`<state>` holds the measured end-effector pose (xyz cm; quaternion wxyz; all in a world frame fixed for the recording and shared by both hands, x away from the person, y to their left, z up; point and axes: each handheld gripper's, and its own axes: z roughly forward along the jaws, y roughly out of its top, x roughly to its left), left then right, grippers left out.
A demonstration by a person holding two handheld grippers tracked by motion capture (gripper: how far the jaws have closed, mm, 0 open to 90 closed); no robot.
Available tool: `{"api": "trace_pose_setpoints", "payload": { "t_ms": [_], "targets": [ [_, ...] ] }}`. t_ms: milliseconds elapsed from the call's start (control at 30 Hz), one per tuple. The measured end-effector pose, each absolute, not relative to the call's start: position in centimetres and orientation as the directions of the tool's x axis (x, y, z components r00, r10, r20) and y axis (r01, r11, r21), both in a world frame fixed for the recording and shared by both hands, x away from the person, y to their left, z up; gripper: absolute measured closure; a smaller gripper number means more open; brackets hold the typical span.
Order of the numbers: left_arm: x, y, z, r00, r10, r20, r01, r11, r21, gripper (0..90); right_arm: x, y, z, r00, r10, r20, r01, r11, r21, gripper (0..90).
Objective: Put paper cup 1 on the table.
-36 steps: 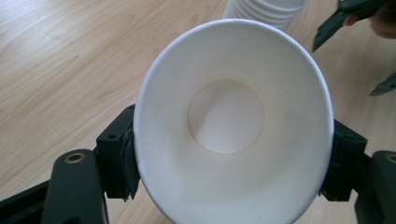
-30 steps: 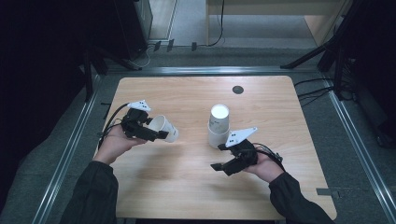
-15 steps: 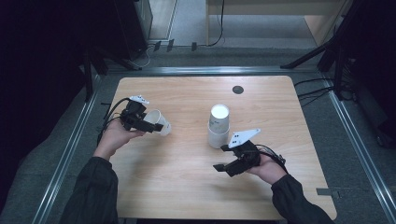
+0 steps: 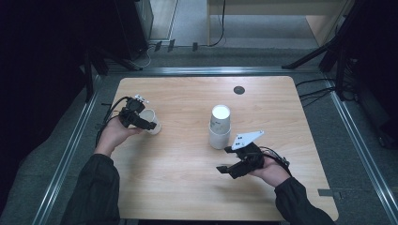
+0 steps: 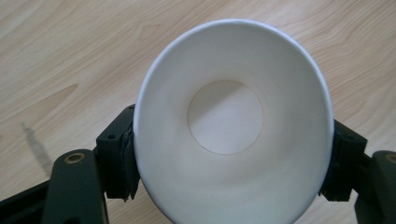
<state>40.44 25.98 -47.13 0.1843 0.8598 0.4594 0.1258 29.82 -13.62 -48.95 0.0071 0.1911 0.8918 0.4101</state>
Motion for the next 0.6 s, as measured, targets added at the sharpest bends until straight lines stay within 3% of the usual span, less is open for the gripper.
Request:
{"api": "trace_pose_setpoints", "payload": {
  "t_ms": [600],
  "targets": [
    [40.6, 24.4, -47.7, 0.571, 0.814, 0.105, 0.735, -0.564, 0.378, 23.1, 29.7, -13.7, -49.0, -0.925, 0.352, 0.146, 0.34, 0.591, 0.732, 21.7]
  ]
}}
